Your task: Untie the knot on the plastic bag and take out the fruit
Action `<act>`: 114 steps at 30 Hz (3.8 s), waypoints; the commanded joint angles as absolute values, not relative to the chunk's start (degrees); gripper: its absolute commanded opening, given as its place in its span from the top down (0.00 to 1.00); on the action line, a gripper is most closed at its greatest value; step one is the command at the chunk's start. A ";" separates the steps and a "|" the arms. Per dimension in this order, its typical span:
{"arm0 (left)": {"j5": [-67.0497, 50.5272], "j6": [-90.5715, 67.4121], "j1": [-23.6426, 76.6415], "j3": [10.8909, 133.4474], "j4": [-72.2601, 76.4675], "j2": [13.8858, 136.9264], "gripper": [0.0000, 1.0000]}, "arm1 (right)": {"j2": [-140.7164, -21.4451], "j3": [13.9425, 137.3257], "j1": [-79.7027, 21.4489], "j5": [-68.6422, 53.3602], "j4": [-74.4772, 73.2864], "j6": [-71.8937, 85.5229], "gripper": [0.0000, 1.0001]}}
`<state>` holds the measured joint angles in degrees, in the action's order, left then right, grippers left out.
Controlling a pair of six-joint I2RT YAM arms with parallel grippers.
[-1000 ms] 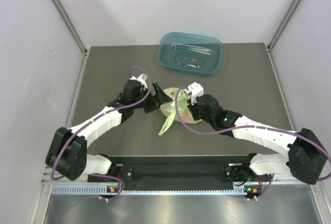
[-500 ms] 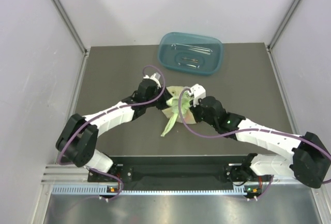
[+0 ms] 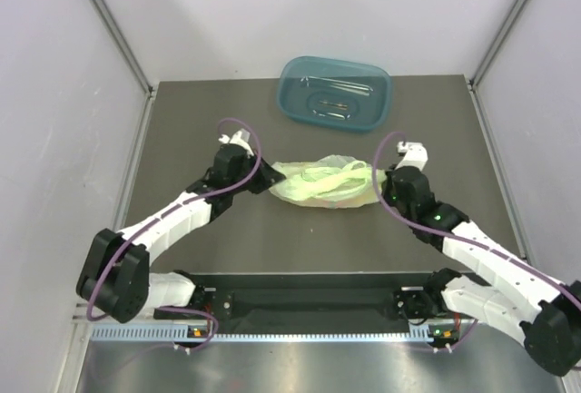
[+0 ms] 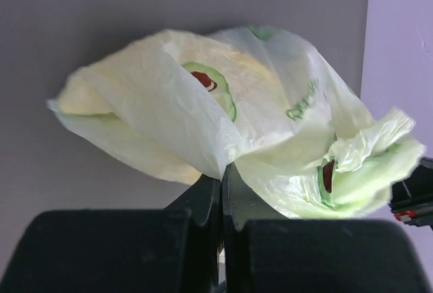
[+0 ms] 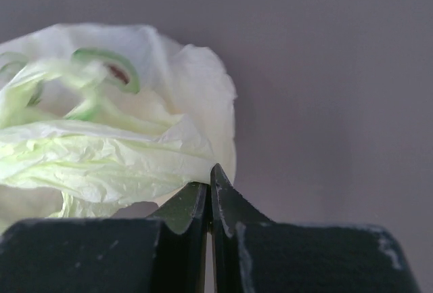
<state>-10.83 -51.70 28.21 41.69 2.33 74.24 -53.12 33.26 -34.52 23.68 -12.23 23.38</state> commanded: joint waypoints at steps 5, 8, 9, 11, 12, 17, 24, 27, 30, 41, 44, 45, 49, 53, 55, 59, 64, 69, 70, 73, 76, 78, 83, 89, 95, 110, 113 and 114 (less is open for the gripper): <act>-11.60 -49.83 24.43 38.94 2.81 71.98 1.00 | -48.78 37.79 -27.78 32.25 -28.99 33.58 0.88; -14.32 -50.53 24.43 39.02 4.12 72.77 1.00 | -46.68 39.20 -27.77 23.07 -27.17 25.63 0.54; -15.37 -50.89 24.43 38.94 5.09 73.56 1.00 | -43.97 39.03 -27.77 18.76 -25.68 23.14 0.28; -18.10 -51.94 24.52 38.94 6.41 74.26 1.00 | -40.97 38.50 -28.12 5.05 -21.37 19.52 0.15; -18.80 -52.38 24.52 38.85 7.03 74.96 1.00 | -38.61 38.15 -28.39 0.49 -19.79 18.38 0.06; -20.48 -53.09 24.96 38.50 8.44 75.23 1.00 | -39.98 44.81 -32.07 -6.33 -25.90 13.63 0.03; -21.09 -53.35 25.49 38.58 8.88 74.62 1.00 | -53.60 50.88 -36.90 10.17 -30.32 11.34 0.02; -20.92 -53.35 25.49 38.41 8.61 74.00 1.00 | -58.60 51.68 -38.05 18.06 -29.88 11.95 0.02; -21.09 -53.17 25.58 38.23 8.53 73.48 1.00 | -63.09 53.08 -38.23 26.50 -29.80 14.49 0.01; -19.52 -50.72 25.49 36.39 6.16 71.02 1.00 | -66.99 51.07 -28.23 39.11 -31.03 28.73 0.01; -18.64 -49.75 25.49 35.69 5.10 70.14 1.00 | -62.60 47.56 -22.69 36.49 -29.02 29.27 0.03; -18.63 -49.57 25.49 35.42 5.10 70.14 1.00 | -61.62 46.07 -20.59 33.86 -28.31 28.75 0.04; -18.81 -49.13 25.40 34.02 6.32 69.96 1.00 | -57.58 43.69 -17.76 23.49 -24.26 25.06 0.08; -20.30 -48.87 25.40 33.31 8.70 69.70 1.00 | -53.01 42.28 -16.96 10.48 -20.75 22.68 0.20; -22.32 -48.43 25.40 33.57 10.63 69.26 1.00 | -51.42 41.14 -16.96 3.18 -18.12 21.28 0.37; -25.75 -45.80 25.49 36.82 10.38 68.03 0.93 | -49.22 41.48 -16.96 -5.08 -17.93 19.17 0.65; -22.17 -35.35 25.49 49.37 -1.97 66.97 0.28 | -47.90 41.13 -16.96 -7.56 -18.19 17.49 0.78; -21.79 -25.16 25.58 65.96 -10.45 71.44 0.08 | -48.51 41.75 -16.96 -8.00 -18.19 17.84 0.80; -24.32 -24.18 25.58 68.18 -11.94 73.80 0.07 | -48.69 41.84 -16.88 -7.91 -18.19 17.84 0.82; -27.59 -20.75 26.01 75.74 -13.97 79.09 0.07 | -48.25 41.84 -16.96 -6.95 -18.46 18.37 0.95; -30.32 -16.80 27.07 81.11 -14.85 84.27 0.07 | -46.85 41.05 -16.88 -6.77 -17.58 18.90 1.00; -28.66 -14.17 27.33 86.10 -17.64 89.09 0.07 | -45.18 40.08 -16.88 -7.64 -16.53 19.51 1.00; -27.50 -13.27 27.42 92.72 -19.16 97.02 0.06 | -42.28 39.81 -16.96 -9.23 -16.52 20.83 0.99; -35.06 -10.03 28.30 107.10 -27.32 110.37 0.06 | -40.60 40.43 -16.88 -10.28 -18.54 20.66 0.95; -50.58 -8.87 29.09 112.07 -28.14 119.53 0.06 | -41.22 39.90 -16.88 -10.72 -19.16 20.30 0.90; -63.20 -4.75 33.49 108.98 -17.49 119.34 0.03 | -42.19 40.52 -16.88 -11.07 -20.12 20.65 0.53; -58.46 -3.08 33.75 111.26 -19.50 121.63 0.04 | -40.79 40.69 -16.88 -10.55 -21.09 20.39 0.52; -57.40 -2.38 33.92 111.88 -20.03 122.16 0.04 | -40.00 40.69 -16.88 -10.55 -21.09 20.30 0.52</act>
